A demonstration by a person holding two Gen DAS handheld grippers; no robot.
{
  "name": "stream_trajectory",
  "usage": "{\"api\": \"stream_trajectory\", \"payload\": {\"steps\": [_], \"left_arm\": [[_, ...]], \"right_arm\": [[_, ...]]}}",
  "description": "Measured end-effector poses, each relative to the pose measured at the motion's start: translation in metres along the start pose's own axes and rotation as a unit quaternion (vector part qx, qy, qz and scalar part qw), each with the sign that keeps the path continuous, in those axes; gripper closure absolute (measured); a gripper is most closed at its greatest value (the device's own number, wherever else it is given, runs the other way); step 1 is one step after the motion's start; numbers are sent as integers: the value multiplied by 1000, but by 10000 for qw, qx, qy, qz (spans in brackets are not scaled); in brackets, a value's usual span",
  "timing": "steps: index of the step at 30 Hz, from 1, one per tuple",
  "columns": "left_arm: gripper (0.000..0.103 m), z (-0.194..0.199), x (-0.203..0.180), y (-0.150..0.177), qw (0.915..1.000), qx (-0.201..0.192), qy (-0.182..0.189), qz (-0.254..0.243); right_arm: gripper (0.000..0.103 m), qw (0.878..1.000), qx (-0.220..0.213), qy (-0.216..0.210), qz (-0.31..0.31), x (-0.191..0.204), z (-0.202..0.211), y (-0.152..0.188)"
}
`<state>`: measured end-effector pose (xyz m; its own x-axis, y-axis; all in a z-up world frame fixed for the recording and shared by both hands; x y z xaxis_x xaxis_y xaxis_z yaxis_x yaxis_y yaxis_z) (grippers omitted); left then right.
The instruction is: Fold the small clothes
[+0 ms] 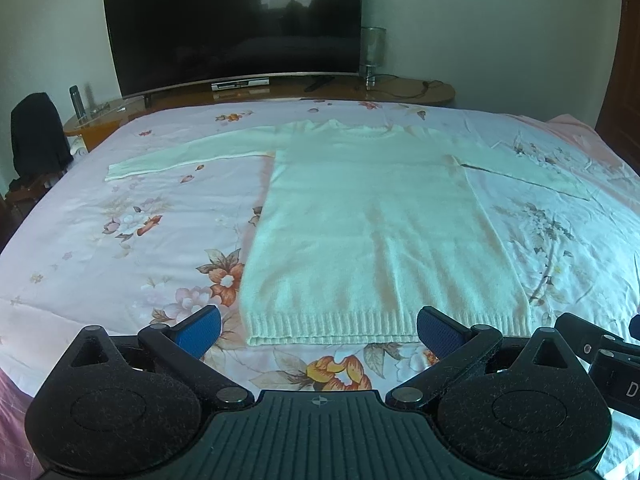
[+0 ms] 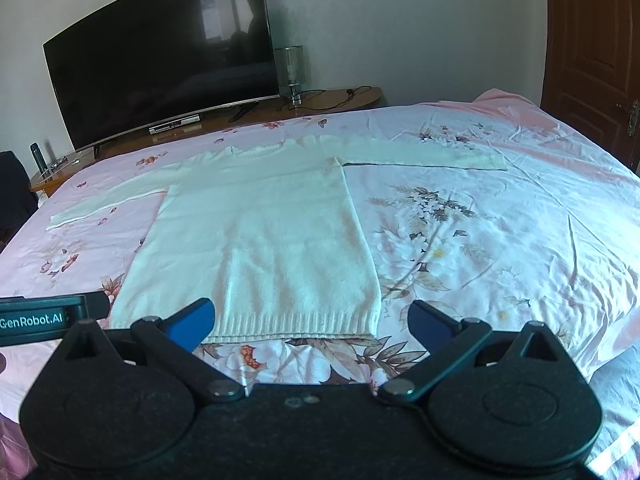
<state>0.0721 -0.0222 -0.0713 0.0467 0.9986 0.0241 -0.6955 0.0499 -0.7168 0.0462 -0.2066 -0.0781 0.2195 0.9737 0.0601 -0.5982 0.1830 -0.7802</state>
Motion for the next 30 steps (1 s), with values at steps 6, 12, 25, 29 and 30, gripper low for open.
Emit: {"api": "stream_trajectory", "payload": {"steps": [6, 12, 25, 29, 30], "left_arm": [[0, -2, -1, 0, 10000, 10, -6, 12], [0, -4, -3, 0, 10000, 31, 4, 11], [0, -5, -6, 1, 10000, 38, 8, 23], [0, -5, -6, 1, 10000, 41, 8, 31], [0, -5, -6, 2, 10000, 39, 10, 30]], "right_arm": [[0, 10000, 19, -11, -4, -1, -2, 0], [0, 10000, 31, -23, -30, -2, -4, 0], [0, 10000, 34, -64, -29, -2, -6, -1], [0, 10000, 30, -78, -41, -2, -6, -1], [0, 10000, 28, -74, -41, -2, -6, -1]]}}
Point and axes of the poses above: each gripper's, at about its wrist camera, not at the fingertips, and z roughly against the way its jaws point, x to its left, y to its underside, the point moved 10 cm from there along -z, roughly the way its jaws point, and after that the axes turned 1 degree about -x, right-handed, at the moved point
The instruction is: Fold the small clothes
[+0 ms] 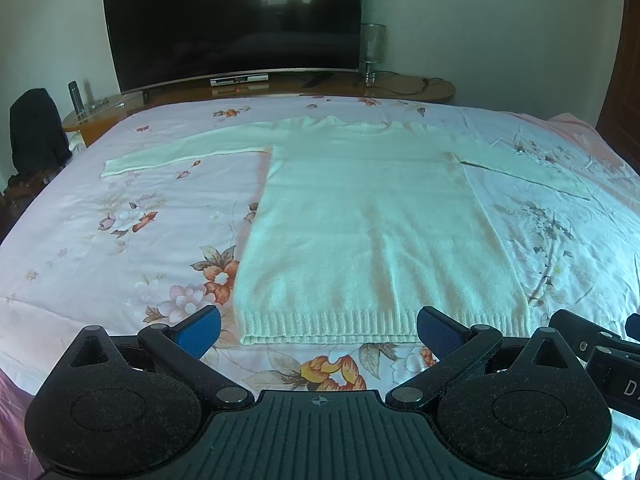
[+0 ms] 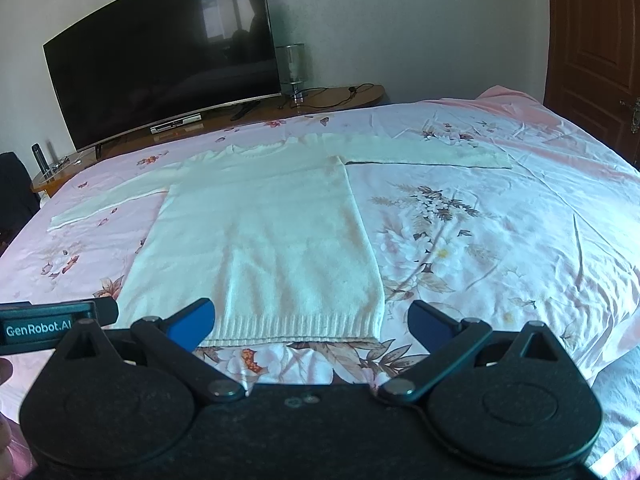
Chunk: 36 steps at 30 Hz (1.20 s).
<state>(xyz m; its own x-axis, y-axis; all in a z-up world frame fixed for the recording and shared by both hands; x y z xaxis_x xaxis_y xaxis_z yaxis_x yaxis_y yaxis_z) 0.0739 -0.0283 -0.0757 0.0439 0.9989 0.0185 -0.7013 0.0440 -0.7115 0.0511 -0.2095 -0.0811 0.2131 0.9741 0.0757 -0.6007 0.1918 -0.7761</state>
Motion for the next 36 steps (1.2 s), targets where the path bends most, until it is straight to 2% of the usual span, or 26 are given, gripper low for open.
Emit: {"api": "stream_trajectory", "payload": {"steps": [24, 36], "left_arm": [[0, -10, -1, -6, 10000, 63, -13, 13], [0, -52, -3, -44, 10000, -14, -61, -53]], "right_arm": [[0, 10000, -9, 40, 47, 2, -7, -5], [0, 9988, -314, 372, 60, -20, -38, -42]]}}
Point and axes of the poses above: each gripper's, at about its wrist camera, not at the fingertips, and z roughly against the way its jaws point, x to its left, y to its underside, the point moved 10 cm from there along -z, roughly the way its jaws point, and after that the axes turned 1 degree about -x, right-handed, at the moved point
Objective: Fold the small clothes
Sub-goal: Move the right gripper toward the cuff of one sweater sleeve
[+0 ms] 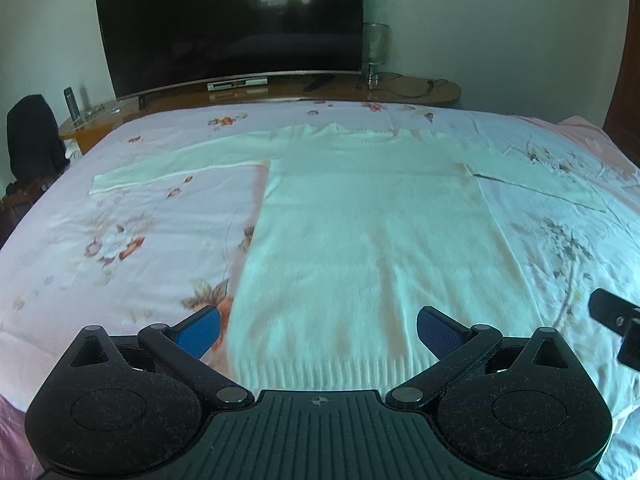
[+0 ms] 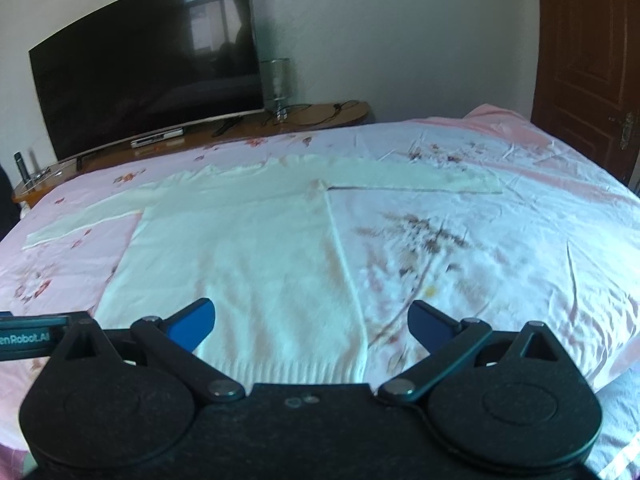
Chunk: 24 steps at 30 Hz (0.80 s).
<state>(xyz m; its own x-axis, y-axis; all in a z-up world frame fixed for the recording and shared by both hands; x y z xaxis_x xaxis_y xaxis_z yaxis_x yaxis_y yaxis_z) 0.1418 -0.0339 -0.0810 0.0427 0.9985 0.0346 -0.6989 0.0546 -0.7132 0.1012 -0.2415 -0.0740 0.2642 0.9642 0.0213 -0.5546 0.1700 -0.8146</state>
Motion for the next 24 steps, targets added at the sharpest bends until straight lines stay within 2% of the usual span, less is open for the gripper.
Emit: {"api": "stream_trajectory", "payload": {"steps": [7, 24], "left_arm": [[0, -43, -9, -31, 10000, 37, 32, -30], [0, -182, -59, -105, 9992, 399, 10, -62]], "right_arm": [[0, 9998, 30, 215, -28, -20, -44, -26], [6, 9948, 588, 765, -319, -88, -201, -83]]}}
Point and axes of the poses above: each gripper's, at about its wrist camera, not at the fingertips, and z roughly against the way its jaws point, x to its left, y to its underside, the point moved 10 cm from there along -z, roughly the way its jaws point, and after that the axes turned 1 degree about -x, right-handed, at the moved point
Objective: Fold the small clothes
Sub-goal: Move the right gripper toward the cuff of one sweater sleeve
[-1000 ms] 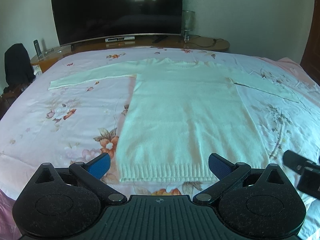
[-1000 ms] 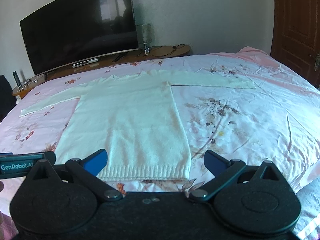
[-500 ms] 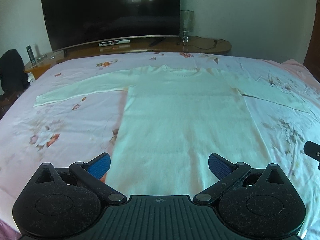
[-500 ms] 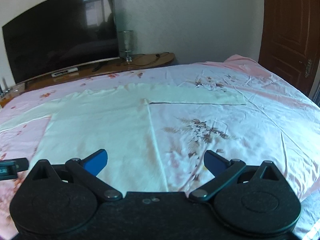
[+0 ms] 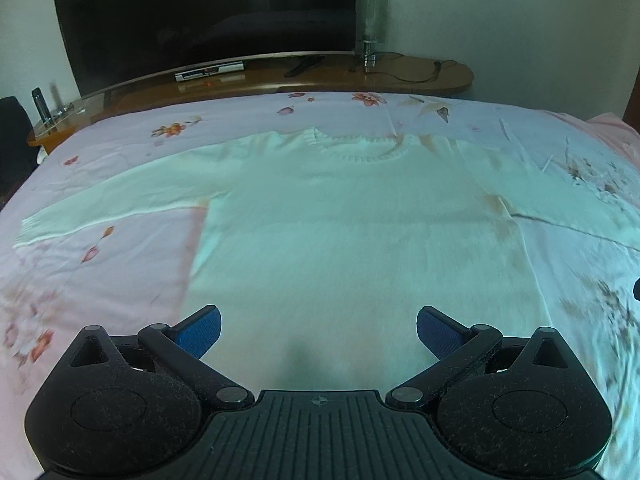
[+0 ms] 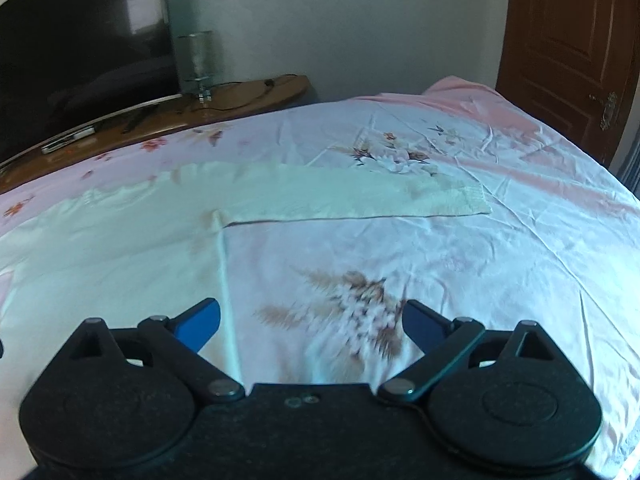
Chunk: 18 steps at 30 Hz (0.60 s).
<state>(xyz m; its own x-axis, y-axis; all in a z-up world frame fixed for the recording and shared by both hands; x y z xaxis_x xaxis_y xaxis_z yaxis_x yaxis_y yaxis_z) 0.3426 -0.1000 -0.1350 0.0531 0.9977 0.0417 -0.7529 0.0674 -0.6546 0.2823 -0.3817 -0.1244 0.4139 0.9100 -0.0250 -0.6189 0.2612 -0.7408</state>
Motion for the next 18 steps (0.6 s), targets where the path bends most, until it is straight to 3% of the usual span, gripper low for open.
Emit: {"api": "stream_trajectory", "payload": {"steps": [9, 18], "left_arm": [[0, -64, -32, -39, 9998, 148, -107, 61], [0, -112, -43, -55, 9988, 362, -330, 22]], "right_arm": [[17, 9988, 428, 166, -169, -38, -85, -25], [29, 9935, 821, 582, -537, -93, -151, -34]]}}
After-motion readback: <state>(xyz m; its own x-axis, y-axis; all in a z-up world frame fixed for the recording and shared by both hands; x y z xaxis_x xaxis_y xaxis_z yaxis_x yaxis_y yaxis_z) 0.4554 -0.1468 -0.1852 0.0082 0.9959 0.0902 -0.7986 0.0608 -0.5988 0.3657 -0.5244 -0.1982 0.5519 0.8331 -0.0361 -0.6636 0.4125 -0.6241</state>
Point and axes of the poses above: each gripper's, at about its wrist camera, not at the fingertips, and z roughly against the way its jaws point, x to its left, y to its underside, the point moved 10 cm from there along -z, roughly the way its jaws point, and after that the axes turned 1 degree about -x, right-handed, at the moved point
